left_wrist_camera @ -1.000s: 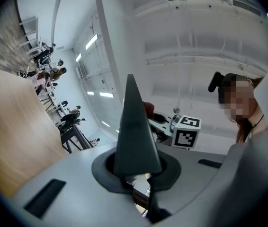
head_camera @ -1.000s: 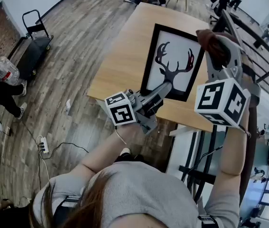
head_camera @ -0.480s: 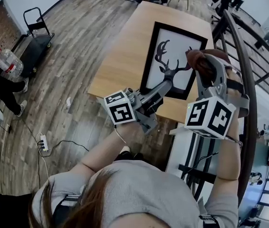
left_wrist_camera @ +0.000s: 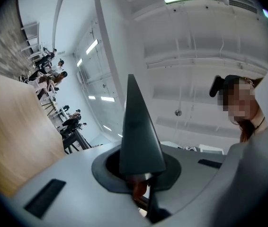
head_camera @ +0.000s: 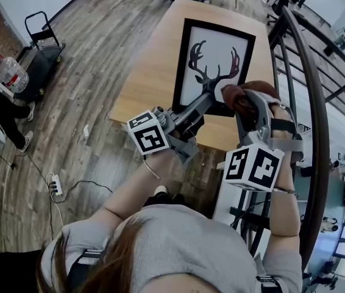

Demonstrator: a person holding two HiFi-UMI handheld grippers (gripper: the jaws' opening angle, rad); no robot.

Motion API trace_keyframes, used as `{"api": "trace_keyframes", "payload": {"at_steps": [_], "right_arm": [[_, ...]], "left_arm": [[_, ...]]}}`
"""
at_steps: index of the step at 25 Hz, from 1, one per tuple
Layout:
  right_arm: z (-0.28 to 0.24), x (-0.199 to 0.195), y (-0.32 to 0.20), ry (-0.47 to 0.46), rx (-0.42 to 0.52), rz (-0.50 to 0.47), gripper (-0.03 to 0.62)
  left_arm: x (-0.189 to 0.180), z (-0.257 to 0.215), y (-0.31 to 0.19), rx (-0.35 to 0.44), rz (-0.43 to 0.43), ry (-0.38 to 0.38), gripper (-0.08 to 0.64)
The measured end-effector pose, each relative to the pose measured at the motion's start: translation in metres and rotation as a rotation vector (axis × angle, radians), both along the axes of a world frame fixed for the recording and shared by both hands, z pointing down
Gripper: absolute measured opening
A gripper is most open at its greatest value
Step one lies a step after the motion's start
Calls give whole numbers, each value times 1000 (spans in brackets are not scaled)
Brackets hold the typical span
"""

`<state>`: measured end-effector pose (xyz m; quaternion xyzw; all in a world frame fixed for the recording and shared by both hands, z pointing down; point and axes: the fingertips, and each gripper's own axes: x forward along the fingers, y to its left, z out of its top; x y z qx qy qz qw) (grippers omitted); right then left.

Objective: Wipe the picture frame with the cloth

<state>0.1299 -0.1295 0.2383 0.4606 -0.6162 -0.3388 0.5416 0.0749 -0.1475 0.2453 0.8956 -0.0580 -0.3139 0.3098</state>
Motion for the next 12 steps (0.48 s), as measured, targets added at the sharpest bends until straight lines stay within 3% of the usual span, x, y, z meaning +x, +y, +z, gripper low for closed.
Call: {"api": "trace_keyframes", "payload": {"at_steps": [12], "right_arm": [[47, 1, 27, -93, -83, 9, 133]], "left_arm": [[4, 1, -1, 6, -39, -6, 17]]}}
